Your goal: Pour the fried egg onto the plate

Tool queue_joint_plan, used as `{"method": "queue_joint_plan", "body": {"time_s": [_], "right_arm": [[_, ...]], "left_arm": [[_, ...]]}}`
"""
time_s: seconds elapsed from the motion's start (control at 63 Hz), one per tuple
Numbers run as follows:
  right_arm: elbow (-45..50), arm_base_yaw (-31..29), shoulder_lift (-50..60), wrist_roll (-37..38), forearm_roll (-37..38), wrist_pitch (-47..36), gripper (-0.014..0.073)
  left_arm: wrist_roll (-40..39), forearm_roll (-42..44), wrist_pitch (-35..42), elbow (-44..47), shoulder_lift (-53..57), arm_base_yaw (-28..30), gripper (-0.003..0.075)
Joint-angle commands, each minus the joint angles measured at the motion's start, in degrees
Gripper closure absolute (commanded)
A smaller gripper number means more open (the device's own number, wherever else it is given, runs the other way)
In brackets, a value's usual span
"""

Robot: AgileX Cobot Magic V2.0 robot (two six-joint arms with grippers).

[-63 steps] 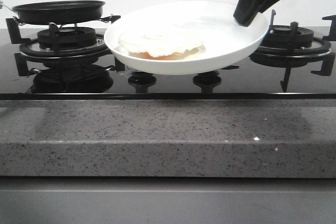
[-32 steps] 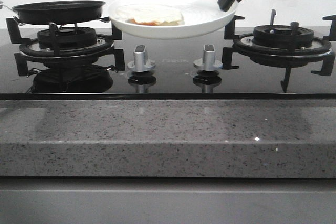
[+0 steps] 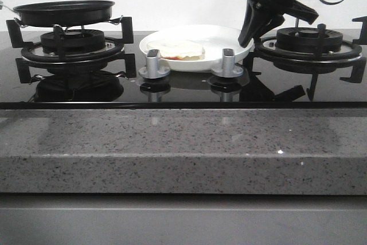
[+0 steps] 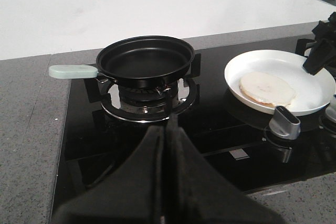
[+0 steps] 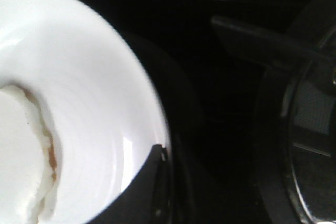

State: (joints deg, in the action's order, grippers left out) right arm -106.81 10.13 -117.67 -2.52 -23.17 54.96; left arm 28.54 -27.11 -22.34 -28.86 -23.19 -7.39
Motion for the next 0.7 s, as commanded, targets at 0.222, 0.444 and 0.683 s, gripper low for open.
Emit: {"method": "queue_joint_plan", "body": {"time_s": [0.222,0.444,0.683], "right_arm": [[-4.5,-1.1,3.7,-0.1,-1.2,-0.4,0.0365],[-11.9,-3.8,3.9,-0.1,-1.2,8.3,0.043],[-13.1,-5.9,5.3,-0.1,-1.2,12.2,0.0649]], "left_arm": [[-0.5,-1.2,4.2,-1.4,-0.5,-0.4,0.0741],[-0.5,-1.2,4.2,-1.4,-0.5,-0.4,0.0741],[-0.5,-1.2,4.2,-1.4,-0.5,-0.4,0.0741]]}}
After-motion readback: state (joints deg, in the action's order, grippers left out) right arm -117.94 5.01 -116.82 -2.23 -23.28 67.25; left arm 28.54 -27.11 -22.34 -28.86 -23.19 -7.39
